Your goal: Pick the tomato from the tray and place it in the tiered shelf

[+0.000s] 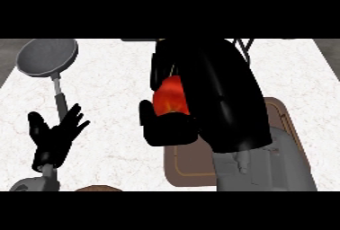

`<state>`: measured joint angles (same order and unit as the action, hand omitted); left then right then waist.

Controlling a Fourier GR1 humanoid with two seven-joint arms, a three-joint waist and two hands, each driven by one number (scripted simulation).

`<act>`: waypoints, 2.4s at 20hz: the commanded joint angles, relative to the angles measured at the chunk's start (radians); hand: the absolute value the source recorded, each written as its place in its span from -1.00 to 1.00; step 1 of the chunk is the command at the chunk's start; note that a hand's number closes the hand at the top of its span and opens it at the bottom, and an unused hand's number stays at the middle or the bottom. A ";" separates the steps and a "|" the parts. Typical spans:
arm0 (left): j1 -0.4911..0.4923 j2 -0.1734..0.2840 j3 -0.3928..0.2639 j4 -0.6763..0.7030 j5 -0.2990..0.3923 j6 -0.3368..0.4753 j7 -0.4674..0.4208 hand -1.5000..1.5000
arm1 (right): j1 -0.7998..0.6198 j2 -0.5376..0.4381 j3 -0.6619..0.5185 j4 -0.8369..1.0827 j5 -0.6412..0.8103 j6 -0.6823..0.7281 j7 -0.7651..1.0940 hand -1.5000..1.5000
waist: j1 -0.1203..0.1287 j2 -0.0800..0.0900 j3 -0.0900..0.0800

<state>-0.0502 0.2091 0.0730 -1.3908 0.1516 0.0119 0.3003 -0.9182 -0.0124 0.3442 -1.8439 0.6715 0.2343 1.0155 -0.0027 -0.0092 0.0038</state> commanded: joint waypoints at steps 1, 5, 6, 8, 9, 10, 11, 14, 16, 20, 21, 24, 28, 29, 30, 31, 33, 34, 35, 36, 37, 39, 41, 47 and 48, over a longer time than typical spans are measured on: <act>0.030 -0.014 -0.013 0.008 -0.007 -0.002 0.008 0.00 | -0.177 -0.021 -0.153 -0.010 -0.036 0.125 0.143 1.00 | 0.002 0.004 -0.005; 0.026 -0.004 -0.001 0.018 -0.003 -0.012 0.006 0.00 | -0.241 -0.068 -0.259 0.099 -0.063 0.109 0.078 1.00 | 0.007 0.007 -0.004; -0.002 0.013 0.021 0.082 0.019 -0.054 -0.037 0.00 | -0.272 -0.103 -0.332 0.191 -0.103 0.097 0.007 1.00 | 0.008 0.012 -0.005; 0.056 -0.059 -0.052 0.003 -0.045 0.024 -0.017 0.00 | -0.330 -0.109 -0.341 0.227 -0.075 0.088 0.050 1.00 | 0.013 0.008 -0.005; 0.012 -0.008 0.002 0.051 -0.003 -0.028 -0.036 0.00 | -0.349 -0.133 -0.366 0.274 -0.079 0.087 0.019 1.00 | 0.010 0.010 -0.005; 0.035 -0.034 -0.023 0.048 -0.019 -0.015 -0.033 0.00 | -0.393 -0.130 -0.371 0.332 -0.069 0.068 -0.001 1.00 | 0.016 0.011 -0.005; -0.020 -0.018 -0.003 0.040 -0.013 0.002 0.009 0.00 | -0.403 -0.143 -0.381 0.369 -0.060 0.057 -0.023 1.00 | 0.013 0.011 -0.005; 0.005 -0.029 -0.018 0.034 -0.020 -0.012 -0.022 0.00 | -0.457 -0.228 -0.458 0.475 -0.098 0.085 -0.114 1.00 | 0.015 0.012 -0.005; 0.006 -0.020 -0.013 0.019 -0.030 0.003 0.005 0.00 | -0.463 -0.242 -0.449 0.557 -0.075 0.056 -0.187 1.00 | 0.018 0.013 -0.005; -0.002 -0.042 -0.021 0.049 -0.034 0.003 -0.014 0.00 | -0.514 -0.263 -0.471 0.702 -0.096 0.061 -0.273 1.00 | 0.019 0.014 -0.005; 0.030 -0.044 -0.033 -0.021 -0.031 0.005 0.015 0.00 | -0.458 -0.272 -0.464 0.696 -0.095 0.064 -0.311 1.00 | 0.019 0.012 -0.004; 0.006 -0.009 -0.004 0.011 -0.014 -0.030 0.007 0.00 | -0.521 -0.297 -0.462 0.823 -0.093 0.090 -0.383 1.00 | 0.023 0.014 -0.005; 0.021 -0.030 -0.012 -0.007 -0.040 0.009 0.010 0.00 | -0.511 -0.303 -0.447 0.912 -0.052 0.039 -0.474 1.00 | 0.022 0.013 -0.004; -0.017 -0.036 -0.020 0.062 -0.043 -0.013 -0.025 0.00 | -0.500 -0.261 -0.417 0.968 -0.007 -0.041 -0.515 1.00 | 0.026 0.019 -0.005; 0.039 0.000 0.002 -0.034 -0.001 -0.048 0.019 0.00 | -0.531 -0.292 -0.439 0.981 -0.026 -0.006 -0.521 1.00 | 0.030 0.014 -0.004; 0.043 -0.009 -0.008 -0.013 -0.007 -0.053 0.008 0.00 | -0.514 -0.314 -0.437 0.997 -0.020 0.002 -0.552 1.00 | 0.027 0.015 -0.005; 0.013 -0.033 -0.010 0.008 -0.028 -0.014 0.003 0.00 | -0.549 -0.273 -0.436 1.062 0.005 -0.067 -0.546 1.00 | 0.030 0.016 -0.005; 0.024 -0.011 0.000 0.002 -0.008 -0.050 -0.002 0.00 | -0.553 -0.299 -0.454 1.097 0.005 -0.086 -0.592 1.00 | 0.033 0.018 -0.005; 0.010 -0.016 0.005 0.035 -0.007 -0.048 -0.012 0.00 | -0.514 -0.258 -0.439 1.100 0.011 -0.117 -0.605 1.00 | 0.029 0.018 -0.005; -0.018 -0.058 -0.035 0.039 -0.059 0.006 -0.014 0.00 | -0.586 -0.286 -0.459 1.153 0.009 -0.102 -0.603 1.00 | 0.031 0.019 -0.005; 0.007 -0.032 -0.016 0.021 -0.036 -0.027 -0.016 0.00 | -0.588 -0.282 -0.449 1.178 0.030 -0.132 -0.618 1.00 | 0.034 0.019 -0.005; -0.004 -0.065 -0.039 0.054 -0.050 -0.014 -0.025 0.00 | -0.586 -0.271 -0.443 1.219 0.046 -0.160 -0.636 1.00 | 0.034 0.021 -0.005; 0.019 -0.034 0.008 0.047 -0.002 -0.052 -0.034 0.00 | -0.579 -0.303 -0.464 1.252 0.036 -0.174 -0.715 1.00 | 0.038 0.021 -0.005; -0.040 -0.058 -0.016 0.077 -0.058 0.002 -0.016 0.00 | -0.607 -0.268 -0.475 1.343 0.043 -0.238 -0.790 1.00 | 0.031 0.021 -0.005; -0.005 -0.024 0.005 0.032 -0.035 -0.026 0.003 0.00 | -0.635 -0.290 -0.480 1.367 0.041 -0.209 -0.801 1.00 | 0.039 0.020 -0.005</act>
<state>-0.0766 0.1818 0.0751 -1.3853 0.1212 -0.0103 0.2929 -1.5120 -0.2954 -0.1263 -0.5406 0.7094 0.0262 0.2524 0.0340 0.0077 0.0052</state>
